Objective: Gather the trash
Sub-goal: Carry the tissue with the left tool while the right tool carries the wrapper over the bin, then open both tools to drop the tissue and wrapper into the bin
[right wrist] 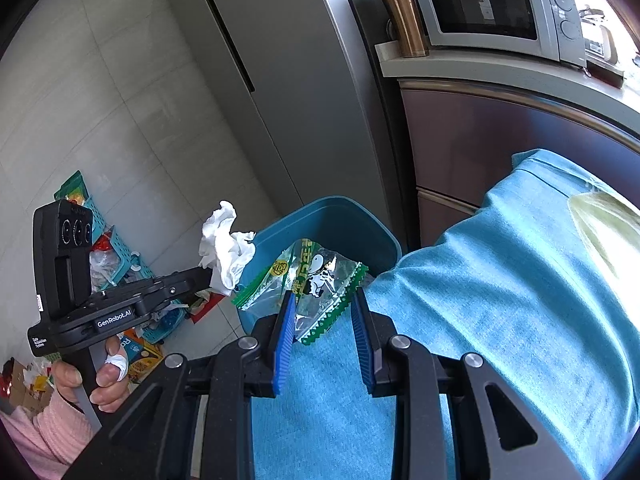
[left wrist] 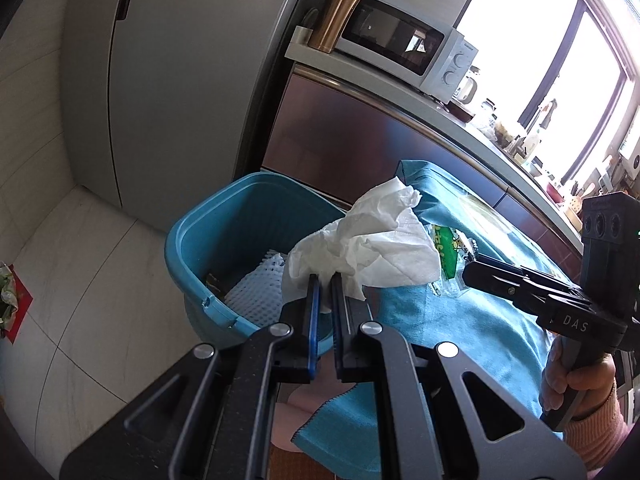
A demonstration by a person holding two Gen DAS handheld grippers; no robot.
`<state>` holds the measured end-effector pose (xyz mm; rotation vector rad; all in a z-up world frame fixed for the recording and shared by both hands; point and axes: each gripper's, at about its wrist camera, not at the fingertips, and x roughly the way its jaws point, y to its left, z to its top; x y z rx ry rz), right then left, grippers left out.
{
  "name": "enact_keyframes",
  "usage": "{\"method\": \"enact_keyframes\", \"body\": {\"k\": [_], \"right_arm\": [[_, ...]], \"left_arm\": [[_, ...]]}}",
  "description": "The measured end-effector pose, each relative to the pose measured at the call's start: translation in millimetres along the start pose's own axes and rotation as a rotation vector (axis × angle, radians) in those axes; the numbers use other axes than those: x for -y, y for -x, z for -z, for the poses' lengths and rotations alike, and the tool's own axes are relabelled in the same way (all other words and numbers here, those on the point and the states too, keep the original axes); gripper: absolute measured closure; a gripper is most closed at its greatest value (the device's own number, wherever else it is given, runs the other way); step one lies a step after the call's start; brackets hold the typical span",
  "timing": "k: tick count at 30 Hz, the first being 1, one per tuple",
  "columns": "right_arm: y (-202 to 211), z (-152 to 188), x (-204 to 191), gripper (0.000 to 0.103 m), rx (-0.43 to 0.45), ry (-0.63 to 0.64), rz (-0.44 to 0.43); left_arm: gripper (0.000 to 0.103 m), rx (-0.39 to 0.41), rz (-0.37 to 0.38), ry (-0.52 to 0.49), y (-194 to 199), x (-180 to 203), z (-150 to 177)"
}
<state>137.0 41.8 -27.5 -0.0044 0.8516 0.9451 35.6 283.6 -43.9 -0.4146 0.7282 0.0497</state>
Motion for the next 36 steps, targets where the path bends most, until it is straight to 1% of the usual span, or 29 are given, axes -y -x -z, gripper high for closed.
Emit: {"method": "enact_keyframes", "body": {"k": [17, 36], "right_arm": [[-32, -9, -9, 0.076, -0.069, 0.031, 0.034], [-81, -21, -18, 0.076, -0.160, 0.074, 0.073]], "left_arm": [[0.097, -0.019, -0.034, 0.032, -21, -13, -2], [0.097, -0.036, -0.088, 0.051, -48, -24, -4]]}}
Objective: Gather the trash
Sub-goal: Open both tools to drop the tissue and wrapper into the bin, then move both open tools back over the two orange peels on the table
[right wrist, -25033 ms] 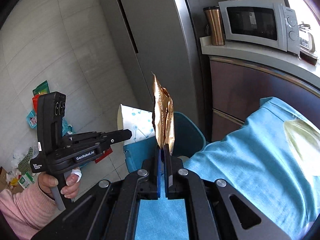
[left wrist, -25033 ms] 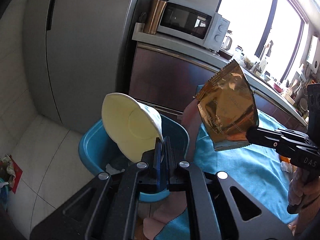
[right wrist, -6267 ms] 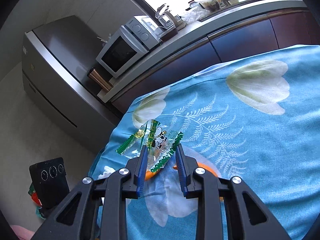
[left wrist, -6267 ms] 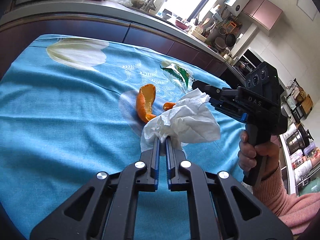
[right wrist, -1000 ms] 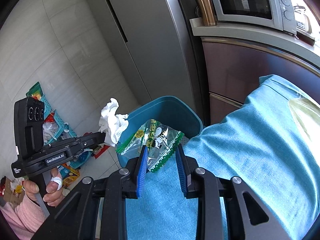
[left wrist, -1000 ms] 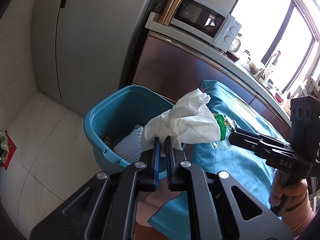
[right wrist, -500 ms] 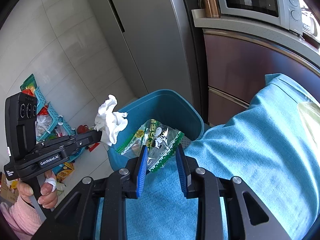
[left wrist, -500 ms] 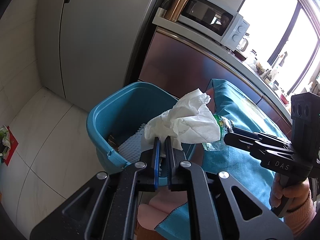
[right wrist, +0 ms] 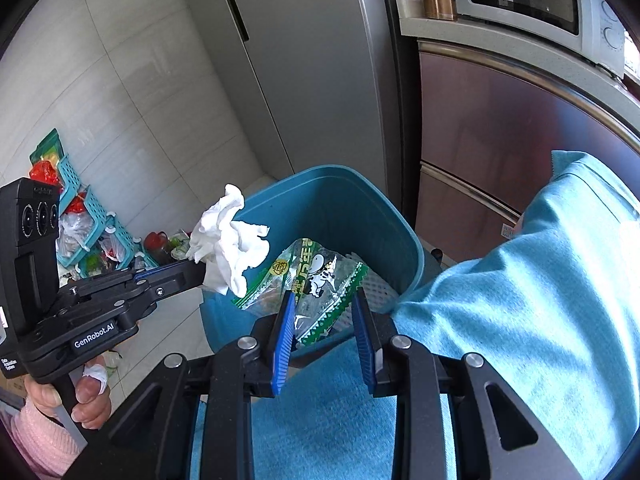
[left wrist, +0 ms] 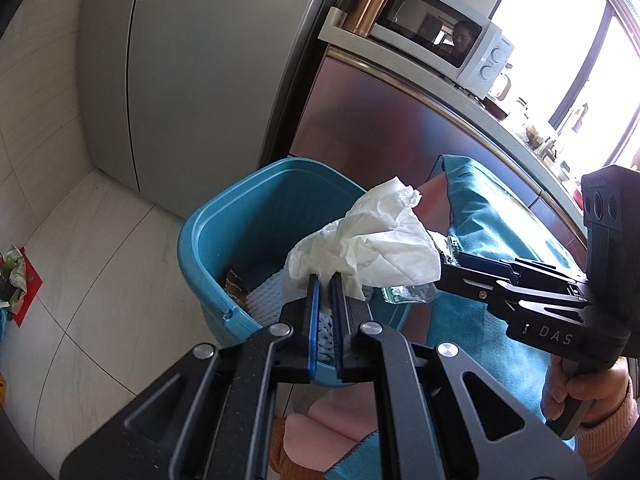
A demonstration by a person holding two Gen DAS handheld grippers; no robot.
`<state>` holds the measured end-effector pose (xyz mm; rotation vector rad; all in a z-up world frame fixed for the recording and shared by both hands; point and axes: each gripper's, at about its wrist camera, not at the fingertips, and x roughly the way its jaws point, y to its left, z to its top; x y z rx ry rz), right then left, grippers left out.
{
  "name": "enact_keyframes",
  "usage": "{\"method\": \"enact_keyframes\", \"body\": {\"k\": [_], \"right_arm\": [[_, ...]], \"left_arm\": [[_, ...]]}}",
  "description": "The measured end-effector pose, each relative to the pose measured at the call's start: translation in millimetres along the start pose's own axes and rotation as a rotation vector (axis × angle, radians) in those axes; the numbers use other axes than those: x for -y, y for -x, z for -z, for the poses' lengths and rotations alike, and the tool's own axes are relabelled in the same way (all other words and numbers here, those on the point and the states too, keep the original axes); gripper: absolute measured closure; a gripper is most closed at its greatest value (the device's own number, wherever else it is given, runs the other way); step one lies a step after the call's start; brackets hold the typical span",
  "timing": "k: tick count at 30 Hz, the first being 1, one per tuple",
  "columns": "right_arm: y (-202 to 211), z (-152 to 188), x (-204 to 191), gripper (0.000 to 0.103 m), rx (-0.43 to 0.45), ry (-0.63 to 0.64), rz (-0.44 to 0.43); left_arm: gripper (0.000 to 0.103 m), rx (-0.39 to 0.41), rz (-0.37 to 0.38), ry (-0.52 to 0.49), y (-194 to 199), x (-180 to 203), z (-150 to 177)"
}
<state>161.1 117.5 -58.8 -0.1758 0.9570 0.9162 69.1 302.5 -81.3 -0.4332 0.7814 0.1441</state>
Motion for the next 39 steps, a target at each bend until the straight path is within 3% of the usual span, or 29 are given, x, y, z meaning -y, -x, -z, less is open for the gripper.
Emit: {"method": "enact_keyframes", "body": {"k": [19, 22, 32, 39], "right_arm": [[-20, -6, 3, 0.074, -0.040, -0.036, 0.002], [-14, -2, 6, 0.074, -0.028, -0.042, 0.001], [43, 21, 11, 0.068, 0.080, -0.055, -0.044], [108, 53, 17, 0.063, 0.190, -0.063, -0.042]], "left_arm": [[0.092, -0.071, 0.002, 0.054, -41, -11, 5], [0.086, -0.054, 0.012, 0.041, -35, -11, 6], [0.074, 0.036, 0.099, -0.052, 10, 23, 8], [0.068, 0.059, 0.236, -0.191, 37, 80, 21]]}}
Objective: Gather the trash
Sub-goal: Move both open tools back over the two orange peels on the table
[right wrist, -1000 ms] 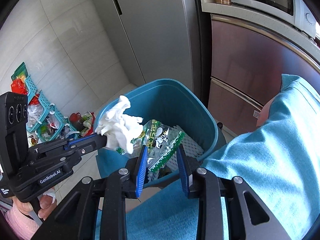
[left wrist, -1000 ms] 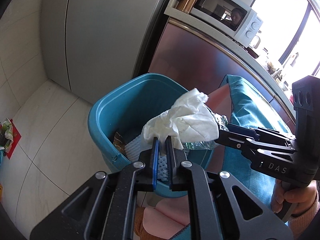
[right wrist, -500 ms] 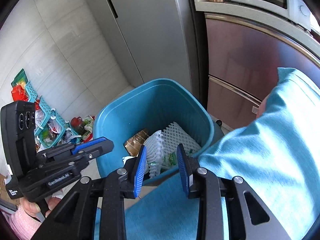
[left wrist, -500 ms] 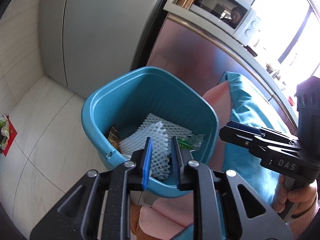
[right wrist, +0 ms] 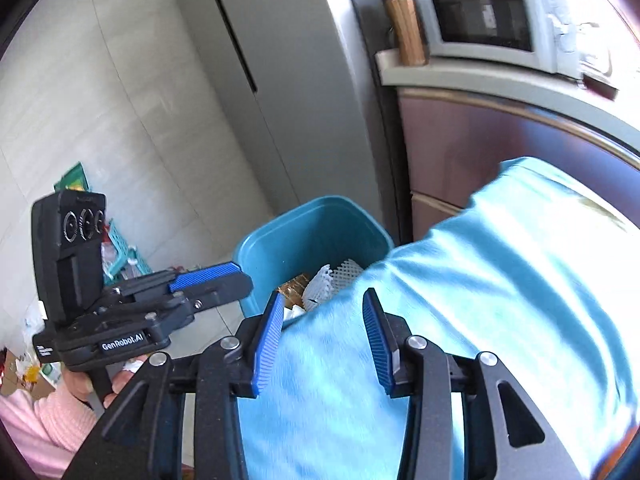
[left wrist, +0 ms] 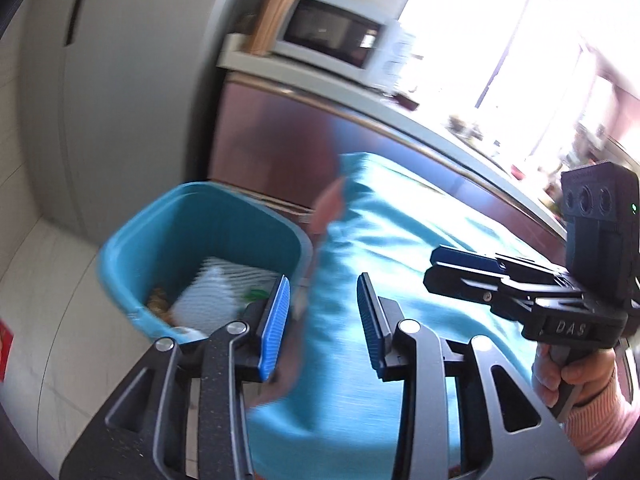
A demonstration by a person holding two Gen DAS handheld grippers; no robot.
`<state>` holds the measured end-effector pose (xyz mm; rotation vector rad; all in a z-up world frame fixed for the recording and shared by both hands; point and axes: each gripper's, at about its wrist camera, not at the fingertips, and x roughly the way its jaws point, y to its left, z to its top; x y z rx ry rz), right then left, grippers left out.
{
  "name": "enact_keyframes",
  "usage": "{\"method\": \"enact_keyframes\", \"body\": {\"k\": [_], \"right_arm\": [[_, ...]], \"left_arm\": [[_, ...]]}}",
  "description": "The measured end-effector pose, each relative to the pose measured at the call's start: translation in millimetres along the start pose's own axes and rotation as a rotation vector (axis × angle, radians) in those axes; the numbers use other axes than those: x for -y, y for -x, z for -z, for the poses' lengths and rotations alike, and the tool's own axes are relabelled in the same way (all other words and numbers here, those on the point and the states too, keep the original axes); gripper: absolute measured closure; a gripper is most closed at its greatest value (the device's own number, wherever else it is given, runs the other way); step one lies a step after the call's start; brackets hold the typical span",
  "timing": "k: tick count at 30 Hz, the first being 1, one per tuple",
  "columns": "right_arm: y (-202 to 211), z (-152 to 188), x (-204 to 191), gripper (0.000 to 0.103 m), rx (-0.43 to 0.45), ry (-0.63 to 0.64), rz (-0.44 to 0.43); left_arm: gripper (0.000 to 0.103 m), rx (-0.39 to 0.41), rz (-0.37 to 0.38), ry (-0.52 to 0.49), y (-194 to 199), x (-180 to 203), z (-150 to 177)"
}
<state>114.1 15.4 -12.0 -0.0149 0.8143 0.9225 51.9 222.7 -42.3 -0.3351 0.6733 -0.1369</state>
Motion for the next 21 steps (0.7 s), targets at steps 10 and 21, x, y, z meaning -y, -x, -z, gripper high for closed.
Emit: {"method": "enact_keyframes", "body": {"k": [10, 21], "right_arm": [[96, 61, 54, 0.063, 0.095, -0.163, 0.168], [162, 124, 117, 0.063, 0.149, -0.337, 0.376]], "left_arm": [[0.067, -0.106, 0.226, -0.162, -27, 103, 24], [0.066, -0.220, 0.338, -0.271, -76, 194, 45]]}}
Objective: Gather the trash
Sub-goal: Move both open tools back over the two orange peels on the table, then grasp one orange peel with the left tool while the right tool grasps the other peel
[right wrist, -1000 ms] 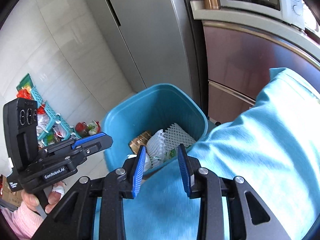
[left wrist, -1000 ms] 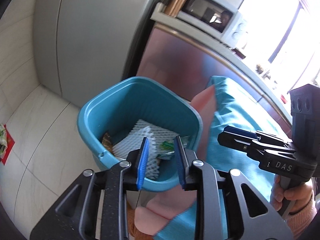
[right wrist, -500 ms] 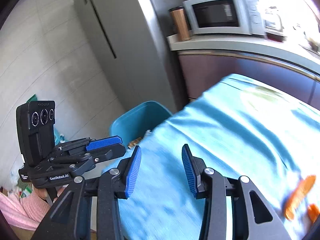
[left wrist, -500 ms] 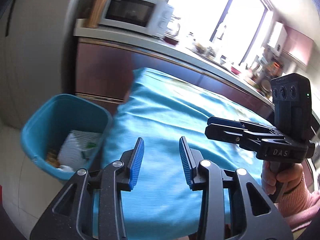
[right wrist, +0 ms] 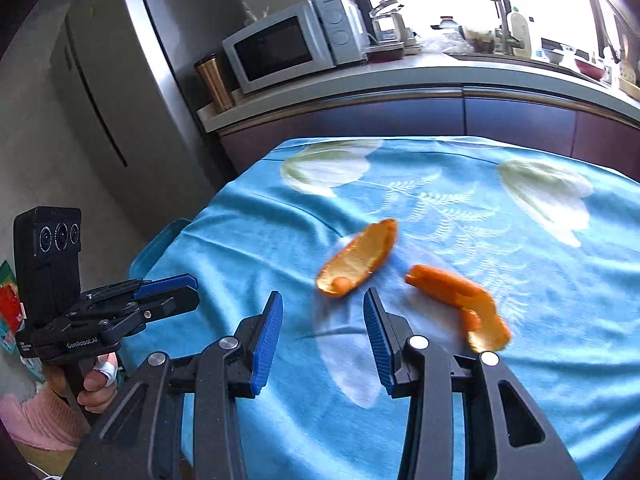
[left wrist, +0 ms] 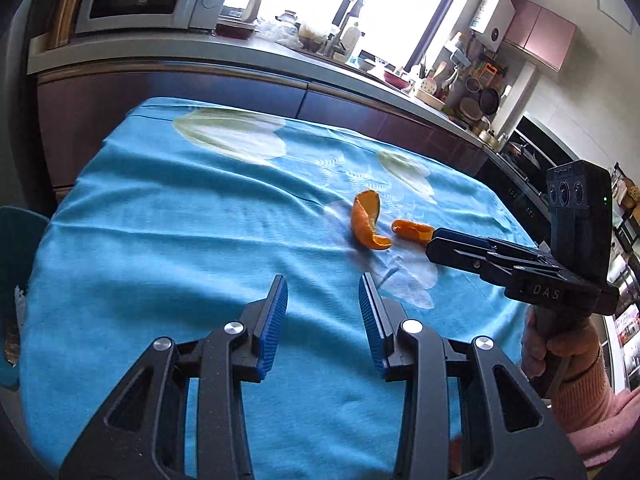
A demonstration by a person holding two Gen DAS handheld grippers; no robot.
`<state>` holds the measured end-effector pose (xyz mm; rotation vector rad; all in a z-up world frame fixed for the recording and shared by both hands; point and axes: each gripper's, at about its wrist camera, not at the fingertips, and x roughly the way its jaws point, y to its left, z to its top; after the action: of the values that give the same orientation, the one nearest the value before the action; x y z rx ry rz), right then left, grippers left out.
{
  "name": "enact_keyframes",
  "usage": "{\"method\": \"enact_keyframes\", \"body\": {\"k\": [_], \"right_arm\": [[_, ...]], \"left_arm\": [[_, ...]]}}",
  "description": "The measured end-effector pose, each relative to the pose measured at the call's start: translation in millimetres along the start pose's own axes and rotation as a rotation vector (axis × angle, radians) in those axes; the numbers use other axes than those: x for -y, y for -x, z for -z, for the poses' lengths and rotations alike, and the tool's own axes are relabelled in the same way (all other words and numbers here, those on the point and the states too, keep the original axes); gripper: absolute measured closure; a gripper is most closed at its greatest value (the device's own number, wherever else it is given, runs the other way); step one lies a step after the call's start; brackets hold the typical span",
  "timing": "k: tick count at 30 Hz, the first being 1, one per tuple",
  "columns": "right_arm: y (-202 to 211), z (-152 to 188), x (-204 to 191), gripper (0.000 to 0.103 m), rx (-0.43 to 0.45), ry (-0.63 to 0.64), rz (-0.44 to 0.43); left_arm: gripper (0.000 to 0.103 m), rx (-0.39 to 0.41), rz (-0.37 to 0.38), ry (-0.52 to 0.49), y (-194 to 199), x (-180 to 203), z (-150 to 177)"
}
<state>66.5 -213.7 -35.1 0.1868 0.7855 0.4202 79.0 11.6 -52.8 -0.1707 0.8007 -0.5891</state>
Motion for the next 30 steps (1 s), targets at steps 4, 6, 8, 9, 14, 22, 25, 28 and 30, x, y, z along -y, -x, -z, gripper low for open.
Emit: {"method": "enact_keyframes", "body": {"k": [4, 6, 8, 9, 14, 22, 25, 28, 30], "right_arm": [[14, 8, 24, 0.063, 0.028, -0.046, 0.035], [18, 10, 33, 0.063, 0.036, -0.067, 0.047], [21, 11, 40, 0.063, 0.042, -0.080, 0.059], [23, 12, 42, 0.063, 0.046, -0.085, 0.062], [29, 15, 57, 0.063, 0.061, -0.109, 0.085], [28, 19, 77, 0.062, 0.053, -0.145, 0.124], [24, 20, 83, 0.062, 0.040, -0.158, 0.128], [22, 20, 85, 0.061, 0.032, -0.157, 0.129], [20, 20, 85, 0.059, 0.024, -0.154, 0.138]], "left_arm": [[0.066, -0.029, 0.003, -0.028, -21, 18, -5], [0.066, -0.037, 0.004, -0.038, -28, 23, -7], [0.066, -0.044, 0.000, -0.048, -35, 29, -10], [0.066, -0.046, -0.001, -0.051, -36, 30, -11], [0.066, -0.057, -0.011, -0.065, -45, 38, -14], [0.065, -0.072, -0.039, -0.075, -57, 42, -18], [0.065, -0.080, -0.043, -0.075, -65, 43, -20], [0.065, -0.086, -0.048, -0.083, -72, 46, -23], [0.065, -0.088, -0.047, -0.089, -76, 49, -24]]}}
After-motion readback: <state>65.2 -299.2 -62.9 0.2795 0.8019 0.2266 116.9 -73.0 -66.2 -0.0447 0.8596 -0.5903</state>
